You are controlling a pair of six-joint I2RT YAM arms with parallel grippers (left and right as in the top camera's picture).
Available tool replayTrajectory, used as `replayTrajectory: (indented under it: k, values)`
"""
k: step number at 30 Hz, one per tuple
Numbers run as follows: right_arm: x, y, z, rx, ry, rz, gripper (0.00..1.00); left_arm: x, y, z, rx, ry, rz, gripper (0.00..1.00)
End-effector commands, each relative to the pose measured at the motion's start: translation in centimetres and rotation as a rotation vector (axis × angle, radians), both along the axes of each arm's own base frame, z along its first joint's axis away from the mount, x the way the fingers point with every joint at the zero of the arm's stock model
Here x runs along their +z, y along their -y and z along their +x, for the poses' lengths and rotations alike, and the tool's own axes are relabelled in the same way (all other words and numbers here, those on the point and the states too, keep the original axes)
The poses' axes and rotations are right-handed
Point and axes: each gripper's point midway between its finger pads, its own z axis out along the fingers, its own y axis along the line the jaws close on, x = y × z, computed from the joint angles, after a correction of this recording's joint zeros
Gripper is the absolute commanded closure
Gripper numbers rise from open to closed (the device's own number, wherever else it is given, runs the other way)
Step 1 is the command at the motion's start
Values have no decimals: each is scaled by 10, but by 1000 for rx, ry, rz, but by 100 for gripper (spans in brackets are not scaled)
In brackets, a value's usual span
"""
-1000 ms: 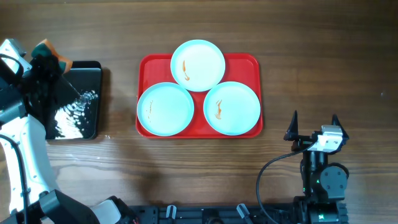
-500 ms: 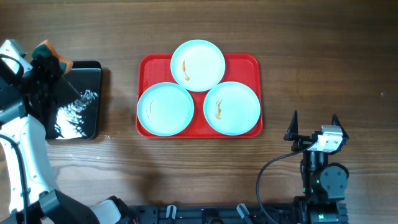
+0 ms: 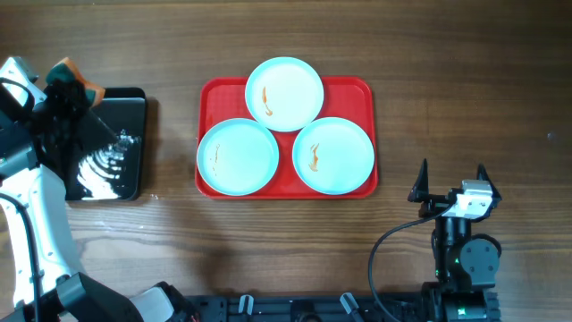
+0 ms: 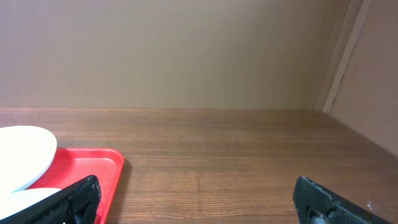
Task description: Clean dirty plates on tray and stack at the side
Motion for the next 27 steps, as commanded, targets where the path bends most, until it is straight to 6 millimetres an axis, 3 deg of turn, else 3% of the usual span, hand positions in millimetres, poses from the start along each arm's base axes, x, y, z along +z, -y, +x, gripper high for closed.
replayTrajectory:
  k: [1,27]
  values:
    - [3,-1,0,9,12,-8,0,5,-1,1,0,11,3,96]
    - [3,-1,0,9,12,-8,0,-4,-2,2,0,-11,-11,96]
